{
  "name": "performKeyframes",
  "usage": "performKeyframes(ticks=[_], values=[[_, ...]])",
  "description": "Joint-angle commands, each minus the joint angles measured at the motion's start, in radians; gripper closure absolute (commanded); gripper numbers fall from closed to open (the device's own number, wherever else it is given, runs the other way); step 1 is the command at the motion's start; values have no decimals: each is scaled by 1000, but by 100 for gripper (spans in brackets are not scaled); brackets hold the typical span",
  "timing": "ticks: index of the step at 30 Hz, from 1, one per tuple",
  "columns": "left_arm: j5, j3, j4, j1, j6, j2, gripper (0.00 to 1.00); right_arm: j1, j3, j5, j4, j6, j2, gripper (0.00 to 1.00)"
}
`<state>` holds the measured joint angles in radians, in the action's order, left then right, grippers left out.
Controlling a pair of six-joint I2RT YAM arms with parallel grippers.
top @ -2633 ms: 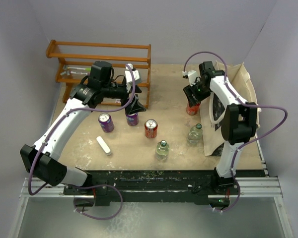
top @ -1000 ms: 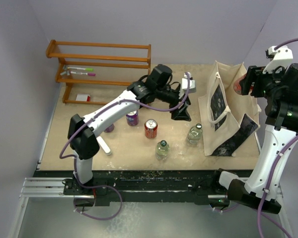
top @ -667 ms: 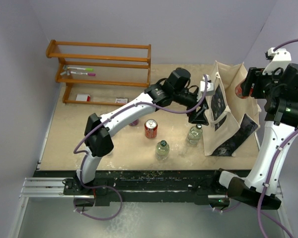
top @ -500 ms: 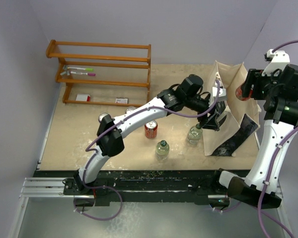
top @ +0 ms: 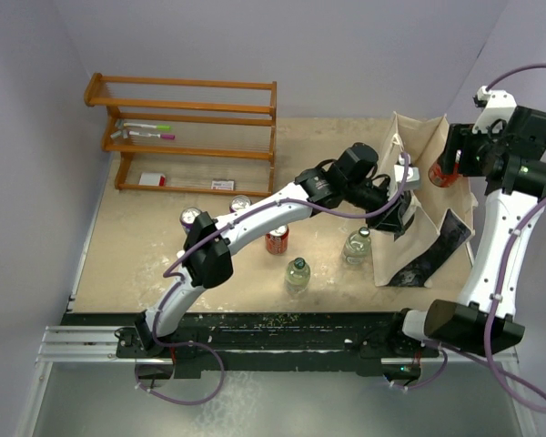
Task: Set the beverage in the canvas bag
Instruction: Place the drink in the canvas bag.
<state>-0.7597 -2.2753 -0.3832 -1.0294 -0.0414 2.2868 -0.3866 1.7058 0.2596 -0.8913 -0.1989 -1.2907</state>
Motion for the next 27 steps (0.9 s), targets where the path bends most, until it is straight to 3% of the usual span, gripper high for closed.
performKeyframes(ticks=[1, 5, 17, 27], values=[[-15, 18, 0, -6, 11, -67, 86, 12, 90, 43, 73, -50, -35, 100], [-9, 39, -19, -3, 38, -90, 100, 48, 94, 14, 84, -68, -67, 100], [-8, 118, -37, -4, 93, -146, 100, 88, -9, -103, 150, -120, -150, 100], [-31, 169, -22, 3, 92, -195, 100, 89, -55, -80, 169, -205, -210, 100]])
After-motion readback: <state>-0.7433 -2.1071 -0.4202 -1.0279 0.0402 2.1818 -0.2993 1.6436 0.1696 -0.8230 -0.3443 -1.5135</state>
